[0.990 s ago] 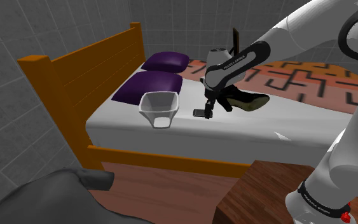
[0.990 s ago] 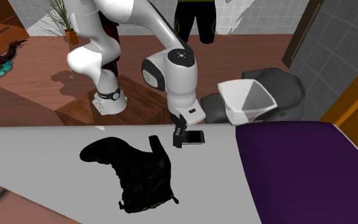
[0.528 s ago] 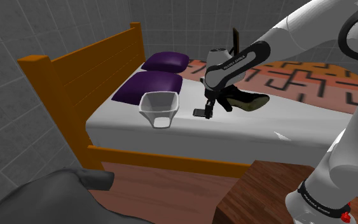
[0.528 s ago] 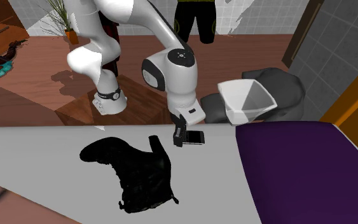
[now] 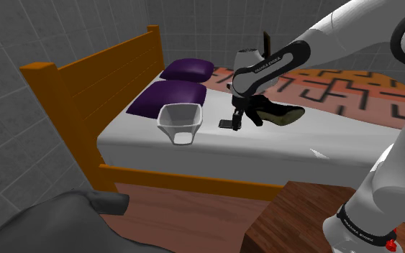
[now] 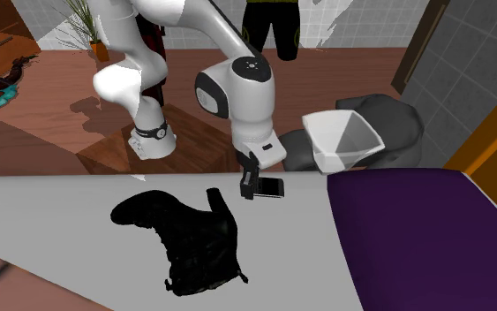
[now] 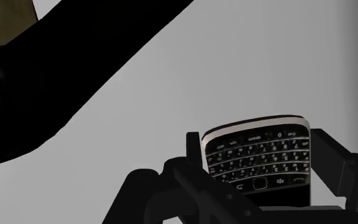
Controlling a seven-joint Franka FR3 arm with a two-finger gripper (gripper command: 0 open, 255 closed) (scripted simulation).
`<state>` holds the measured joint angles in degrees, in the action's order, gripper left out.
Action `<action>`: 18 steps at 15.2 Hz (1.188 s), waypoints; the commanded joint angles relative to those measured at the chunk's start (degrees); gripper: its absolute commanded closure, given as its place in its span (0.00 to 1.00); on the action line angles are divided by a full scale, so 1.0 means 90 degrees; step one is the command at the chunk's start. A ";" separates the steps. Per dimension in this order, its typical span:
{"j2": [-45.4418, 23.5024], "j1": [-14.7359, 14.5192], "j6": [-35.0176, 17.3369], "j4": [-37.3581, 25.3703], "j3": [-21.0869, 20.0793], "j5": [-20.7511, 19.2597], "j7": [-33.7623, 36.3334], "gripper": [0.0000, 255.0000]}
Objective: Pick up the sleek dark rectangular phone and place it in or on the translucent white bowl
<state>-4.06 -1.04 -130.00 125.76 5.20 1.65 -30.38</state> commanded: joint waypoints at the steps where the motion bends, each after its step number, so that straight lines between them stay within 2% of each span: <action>1: 0.0099 -0.0005 0.0164 -0.0064 -0.0002 -0.0016 0.0020 1.00; 18: 0.0698 -0.0009 0.1575 -0.0879 -0.0004 -0.0098 0.0093 1.00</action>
<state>2.04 -1.11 -116.59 118.41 5.18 0.79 -29.58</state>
